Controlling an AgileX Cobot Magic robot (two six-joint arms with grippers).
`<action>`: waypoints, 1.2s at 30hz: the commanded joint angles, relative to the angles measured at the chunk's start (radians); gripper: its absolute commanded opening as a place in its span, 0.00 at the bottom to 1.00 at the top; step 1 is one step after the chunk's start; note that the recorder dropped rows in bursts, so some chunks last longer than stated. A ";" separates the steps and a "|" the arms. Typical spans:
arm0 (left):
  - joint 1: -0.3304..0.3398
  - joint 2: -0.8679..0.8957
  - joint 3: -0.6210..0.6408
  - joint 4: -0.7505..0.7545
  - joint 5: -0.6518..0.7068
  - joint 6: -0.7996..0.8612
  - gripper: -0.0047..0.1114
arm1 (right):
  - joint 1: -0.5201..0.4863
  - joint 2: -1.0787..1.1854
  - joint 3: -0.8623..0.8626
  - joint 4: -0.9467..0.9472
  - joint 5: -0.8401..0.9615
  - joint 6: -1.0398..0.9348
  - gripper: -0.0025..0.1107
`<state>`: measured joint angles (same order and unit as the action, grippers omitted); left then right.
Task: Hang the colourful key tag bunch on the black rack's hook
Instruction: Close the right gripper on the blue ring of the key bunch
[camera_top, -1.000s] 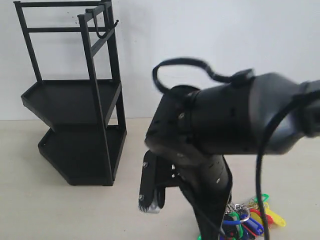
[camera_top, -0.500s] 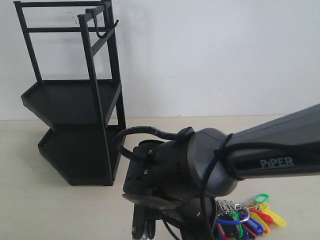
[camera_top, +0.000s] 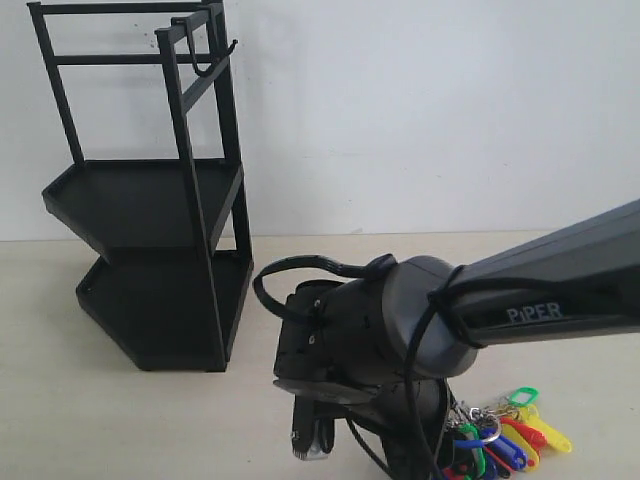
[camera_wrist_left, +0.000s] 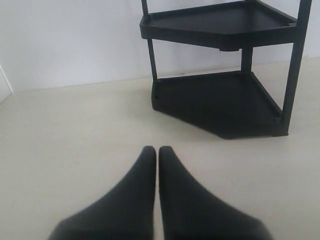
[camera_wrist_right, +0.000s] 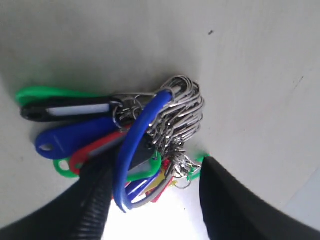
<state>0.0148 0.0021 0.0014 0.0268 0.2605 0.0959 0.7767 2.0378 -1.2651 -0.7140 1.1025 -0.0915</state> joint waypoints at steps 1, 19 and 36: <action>-0.001 -0.002 -0.001 -0.003 -0.006 0.001 0.08 | -0.026 0.000 -0.004 0.036 -0.012 0.008 0.47; -0.001 -0.002 -0.001 -0.003 -0.005 0.001 0.08 | -0.026 0.032 -0.004 0.047 -0.038 -0.015 0.30; -0.001 -0.002 -0.001 -0.003 -0.007 0.001 0.08 | -0.026 0.032 -0.004 0.054 -0.053 -0.015 0.30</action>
<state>0.0148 0.0021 0.0014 0.0268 0.2605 0.0959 0.7568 2.0727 -1.2651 -0.6625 1.0625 -0.1008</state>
